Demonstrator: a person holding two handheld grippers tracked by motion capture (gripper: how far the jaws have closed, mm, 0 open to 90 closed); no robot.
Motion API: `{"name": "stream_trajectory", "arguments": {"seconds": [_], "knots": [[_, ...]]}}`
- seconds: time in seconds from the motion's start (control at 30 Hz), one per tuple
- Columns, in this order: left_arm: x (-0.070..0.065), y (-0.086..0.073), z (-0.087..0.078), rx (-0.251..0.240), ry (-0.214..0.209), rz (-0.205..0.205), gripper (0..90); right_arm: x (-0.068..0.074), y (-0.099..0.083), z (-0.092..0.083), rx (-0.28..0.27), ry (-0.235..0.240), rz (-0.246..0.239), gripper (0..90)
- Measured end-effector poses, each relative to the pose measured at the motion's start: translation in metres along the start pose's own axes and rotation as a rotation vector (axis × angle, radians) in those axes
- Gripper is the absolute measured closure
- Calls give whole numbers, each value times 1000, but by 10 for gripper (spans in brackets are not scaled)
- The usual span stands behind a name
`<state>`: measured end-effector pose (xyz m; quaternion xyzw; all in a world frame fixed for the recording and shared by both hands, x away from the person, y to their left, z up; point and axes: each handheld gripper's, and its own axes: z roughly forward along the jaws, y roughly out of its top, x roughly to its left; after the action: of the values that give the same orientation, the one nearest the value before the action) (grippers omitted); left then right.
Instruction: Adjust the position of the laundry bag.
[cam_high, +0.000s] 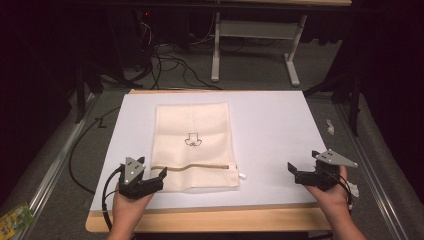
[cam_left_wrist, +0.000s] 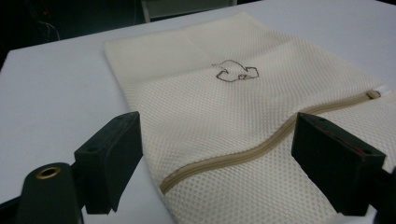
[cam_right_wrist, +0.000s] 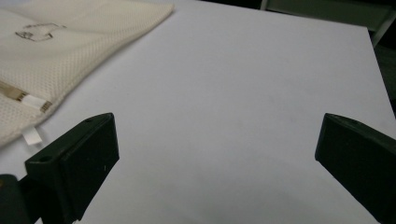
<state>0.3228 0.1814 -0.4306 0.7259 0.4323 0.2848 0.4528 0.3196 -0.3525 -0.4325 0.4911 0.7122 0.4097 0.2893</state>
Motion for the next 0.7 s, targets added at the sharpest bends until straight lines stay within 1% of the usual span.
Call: {"name": "stream_trajectory", "arguments": {"seconds": [0.03,0.1,0.13,0.2,0.23,0.27,0.3,0.33,0.4,0.43,0.47,0.5,0.53,0.57,0.6,0.67,0.7], "knots": [[2,1,-1,-10,5,-2,177,1,0,0,-2,4,3,0],[5,1,-2,-13,6,-10,178,1,0,1,-3,25,20,6],[7,0,-1,-7,5,-9,181,1,0,1,-2,30,34,17],[10,-2,1,10,-11,-23,196,-1,-1,0,-15,37,45,37],[12,-4,3,18,-31,-34,224,-2,-1,-1,-20,34,43,44],[14,-6,5,38,-48,-40,288,-3,-1,-1,-24,29,44,48],[14,-6,5,38,-48,-40,341,-3,-1,-1,-24,29,44,48],[17,-11,13,118,-51,-61,368,-2,-2,-1,-22,24,42,61],[20,-21,24,206,-67,-98,426,-1,-2,-1,-15,15,26,77],[20,-26,30,253,-59,-109,425,0,-3,0,-8,13,21,88],[20,-26,30,253,-59,-109,413,0,-3,0,-8,13,21,88],[18,-32,40,319,-41,-89,386,2,-3,1,-4,17,11,117],[18,-33,44,332,-25,-80,365,3,-3,1,-3,17,2,126],[18,-33,44,332,-25,-80,354,3,-3,1,-3,17,2,126],[18,-31,46,319,-16,-94,355,4,-4,2,1,23,-6,141],[19,-30,45,310,-19,-100,366,6,-5,5,15,38,4,145],[18,-29,44,301,-15,-92,368,8,-4,7,26,50,8,145]]}}
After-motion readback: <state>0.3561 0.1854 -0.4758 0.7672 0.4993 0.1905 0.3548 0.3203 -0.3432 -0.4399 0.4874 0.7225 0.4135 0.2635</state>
